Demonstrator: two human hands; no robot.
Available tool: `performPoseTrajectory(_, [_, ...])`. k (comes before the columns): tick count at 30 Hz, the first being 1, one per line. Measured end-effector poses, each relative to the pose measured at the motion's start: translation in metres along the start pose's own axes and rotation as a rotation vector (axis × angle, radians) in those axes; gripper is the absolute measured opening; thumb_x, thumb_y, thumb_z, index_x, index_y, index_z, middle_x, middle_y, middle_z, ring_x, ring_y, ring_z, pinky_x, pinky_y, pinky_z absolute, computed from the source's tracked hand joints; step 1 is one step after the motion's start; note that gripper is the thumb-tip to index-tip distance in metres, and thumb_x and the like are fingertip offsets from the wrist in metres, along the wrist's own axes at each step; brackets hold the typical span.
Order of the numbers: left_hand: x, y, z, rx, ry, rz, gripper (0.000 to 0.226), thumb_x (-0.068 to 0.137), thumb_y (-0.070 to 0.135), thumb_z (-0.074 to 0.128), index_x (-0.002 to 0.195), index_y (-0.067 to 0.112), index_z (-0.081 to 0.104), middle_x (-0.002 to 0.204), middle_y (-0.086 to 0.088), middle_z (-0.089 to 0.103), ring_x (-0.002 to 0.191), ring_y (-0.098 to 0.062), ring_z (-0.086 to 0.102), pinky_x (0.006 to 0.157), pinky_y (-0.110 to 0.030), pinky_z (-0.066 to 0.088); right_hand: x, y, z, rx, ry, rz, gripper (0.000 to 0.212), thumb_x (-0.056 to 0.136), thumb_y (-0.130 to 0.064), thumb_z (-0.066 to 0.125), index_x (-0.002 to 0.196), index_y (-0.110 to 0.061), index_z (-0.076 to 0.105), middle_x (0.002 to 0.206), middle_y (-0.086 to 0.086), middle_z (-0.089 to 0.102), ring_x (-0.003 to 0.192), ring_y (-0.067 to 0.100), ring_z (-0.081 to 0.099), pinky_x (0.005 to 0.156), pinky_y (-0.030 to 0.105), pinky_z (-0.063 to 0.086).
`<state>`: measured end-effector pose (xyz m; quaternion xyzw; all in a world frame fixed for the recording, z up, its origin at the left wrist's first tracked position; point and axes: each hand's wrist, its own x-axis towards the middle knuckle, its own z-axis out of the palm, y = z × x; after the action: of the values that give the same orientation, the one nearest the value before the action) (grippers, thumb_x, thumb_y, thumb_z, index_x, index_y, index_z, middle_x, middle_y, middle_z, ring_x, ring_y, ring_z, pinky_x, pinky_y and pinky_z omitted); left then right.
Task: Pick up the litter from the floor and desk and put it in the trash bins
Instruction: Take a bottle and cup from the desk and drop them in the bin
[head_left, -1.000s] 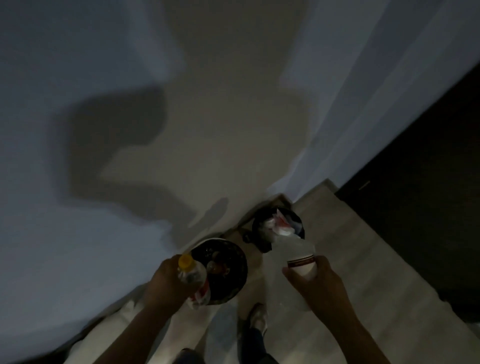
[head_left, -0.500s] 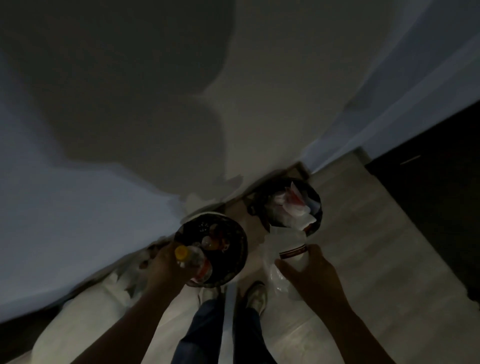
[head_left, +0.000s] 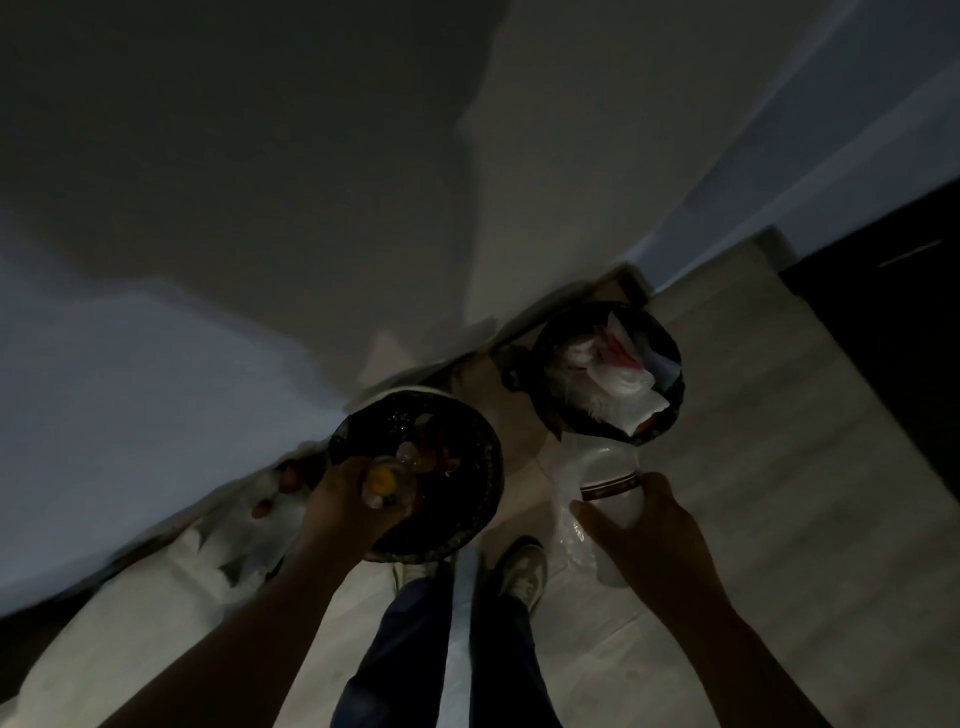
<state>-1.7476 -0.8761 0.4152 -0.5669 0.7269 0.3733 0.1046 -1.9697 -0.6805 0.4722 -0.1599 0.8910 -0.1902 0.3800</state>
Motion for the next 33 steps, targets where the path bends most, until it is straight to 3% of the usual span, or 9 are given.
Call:
performPoseTrajectory(7, [0.009,0.005,0.007,0.094,-0.140,0.109,0.040,0.070,0.027,0.080,0.105,0.018,0.063,0.080,0.022,0.047,0.074,0.004,0.051,0.057,-0.008,0.030,0.016,0.008,0.005,0.049,0.015,0.055,0.072,0.067,-0.053,0.078,0.121,-0.021,0.043,0.102,-0.008,0.050,0.087,0.007,0.053,0.070,0.022,0.047])
performPoseTrajectory(9, [0.012,0.010,0.011,0.149,-0.215,0.139,0.052,0.072,0.030,0.079,0.118,0.015,0.059,0.097,0.013,0.059,0.086,0.001,0.054,0.067,-0.007,0.034,0.024,0.010,0.004,0.087,0.036,0.080,0.069,0.067,-0.056,0.077,0.117,-0.023,0.042,0.100,-0.008,0.051,0.082,0.005,0.052,0.068,0.022,0.046])
performPoseTrajectory(12, [0.018,0.025,0.019,0.161,-0.309,0.118,0.064,0.076,0.034,0.075,0.131,0.017,0.048,0.120,0.001,0.060,0.111,-0.013,0.057,0.090,-0.023,0.045,0.045,0.011,-0.002,0.081,0.061,0.123,0.074,0.070,-0.056,0.075,0.124,-0.017,0.043,0.100,-0.007,0.049,0.087,0.010,0.053,0.072,0.026,0.048])
performPoseTrajectory(15, [0.029,0.039,0.028,0.190,-0.328,0.154,0.055,0.078,0.038,0.071,0.126,0.018,0.053,0.119,0.003,0.059,0.109,-0.011,0.057,0.087,-0.023,0.044,0.075,0.010,-0.010,0.064,0.075,0.111,0.073,0.075,-0.053,0.072,0.128,-0.012,0.043,0.108,0.000,0.055,0.090,0.012,0.053,0.074,0.027,0.045])
performPoseTrajectory(18, [0.042,0.052,0.037,0.210,-0.317,0.193,0.040,0.079,0.040,0.069,0.113,0.021,0.059,0.109,0.006,0.060,0.102,-0.009,0.057,0.082,-0.022,0.041,0.108,0.006,-0.016,-0.067,0.051,0.036,0.076,0.082,-0.051,0.066,0.139,-0.012,0.036,0.127,0.011,0.052,0.106,0.020,0.056,0.084,0.032,0.049])
performPoseTrajectory(21, [0.060,0.061,0.048,0.214,-0.301,0.202,0.031,0.079,0.040,0.069,0.104,0.023,0.060,0.098,0.010,0.061,0.099,-0.010,0.058,0.083,-0.024,0.043,0.150,0.003,-0.016,0.045,0.077,0.071,0.076,0.077,-0.059,0.066,0.134,-0.013,0.042,0.118,0.006,0.059,0.103,0.022,0.059,0.082,0.032,0.048])
performPoseTrajectory(24, [0.080,0.068,0.061,0.232,-0.302,0.212,0.035,0.079,0.042,0.069,0.108,0.024,0.061,0.104,0.008,0.064,0.103,-0.011,0.059,0.090,-0.030,0.048,0.194,0.002,-0.009,0.066,0.059,0.028,0.085,0.077,-0.053,0.072,0.143,-0.015,0.035,0.131,0.009,0.053,0.115,0.027,0.054,0.088,0.034,0.046])
performPoseTrajectory(28, [0.108,0.072,0.079,0.255,-0.270,0.240,0.039,0.080,0.042,0.068,0.111,0.022,0.061,0.108,0.005,0.064,0.102,-0.012,0.058,0.090,-0.029,0.047,0.239,0.020,0.009,0.034,0.111,0.043,0.090,0.075,-0.055,0.072,0.143,-0.012,0.032,0.131,0.013,0.054,0.116,0.031,0.054,0.094,0.043,0.049])
performPoseTrajectory(33, [0.138,0.073,0.106,0.219,-0.248,0.287,0.033,0.082,0.037,0.068,0.108,0.019,0.061,0.105,0.004,0.065,0.099,-0.012,0.059,0.085,-0.027,0.047,0.277,0.054,0.046,-0.225,0.138,0.066,0.100,0.079,-0.063,0.062,0.151,-0.014,0.013,0.152,0.017,0.028,0.138,0.037,0.030,0.110,0.055,0.031])
